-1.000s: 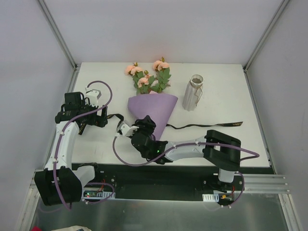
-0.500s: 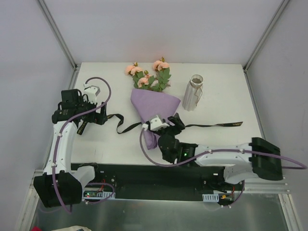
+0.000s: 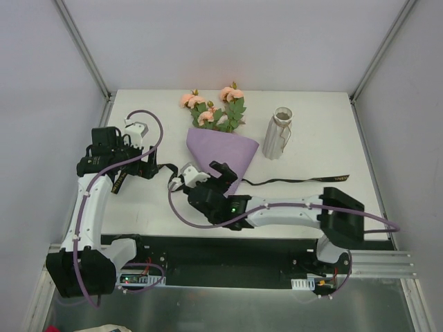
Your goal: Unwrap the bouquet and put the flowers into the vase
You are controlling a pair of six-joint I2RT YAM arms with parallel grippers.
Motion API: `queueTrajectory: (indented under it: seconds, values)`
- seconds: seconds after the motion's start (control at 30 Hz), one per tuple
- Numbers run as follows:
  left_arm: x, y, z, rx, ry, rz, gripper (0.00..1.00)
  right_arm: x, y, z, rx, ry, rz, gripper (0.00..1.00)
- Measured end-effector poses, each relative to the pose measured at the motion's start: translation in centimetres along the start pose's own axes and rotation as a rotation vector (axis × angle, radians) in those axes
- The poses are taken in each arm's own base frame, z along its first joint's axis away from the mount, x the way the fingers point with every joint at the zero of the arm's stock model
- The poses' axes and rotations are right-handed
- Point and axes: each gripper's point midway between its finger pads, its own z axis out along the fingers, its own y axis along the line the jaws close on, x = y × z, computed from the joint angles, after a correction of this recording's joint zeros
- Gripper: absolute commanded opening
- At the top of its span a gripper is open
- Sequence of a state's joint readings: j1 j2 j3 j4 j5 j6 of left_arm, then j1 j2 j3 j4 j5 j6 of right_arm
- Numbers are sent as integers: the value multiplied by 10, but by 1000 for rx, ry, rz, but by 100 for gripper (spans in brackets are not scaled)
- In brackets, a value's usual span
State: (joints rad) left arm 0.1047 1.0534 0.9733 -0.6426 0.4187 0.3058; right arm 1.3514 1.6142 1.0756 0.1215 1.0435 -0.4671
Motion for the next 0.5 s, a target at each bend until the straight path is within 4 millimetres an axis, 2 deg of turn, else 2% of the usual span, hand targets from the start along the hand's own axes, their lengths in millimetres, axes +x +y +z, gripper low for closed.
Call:
queueTrajectory:
  seconds: [0.1,0.2,0.37,0.5]
  values:
    - [0,0,-1,-1,-2,1,99,1,31,19,-26,35,-96,96]
    - [0,0,-1,-1,-3,2,99,10,46,39,-21,80,-158,96]
    - [-1,-1,-2,-2,-5,3,99,29,47,67,10,155,-211,96]
    - [0,-1,-2,-1,-4,3,99,39,36,85,64,202,-226,96]
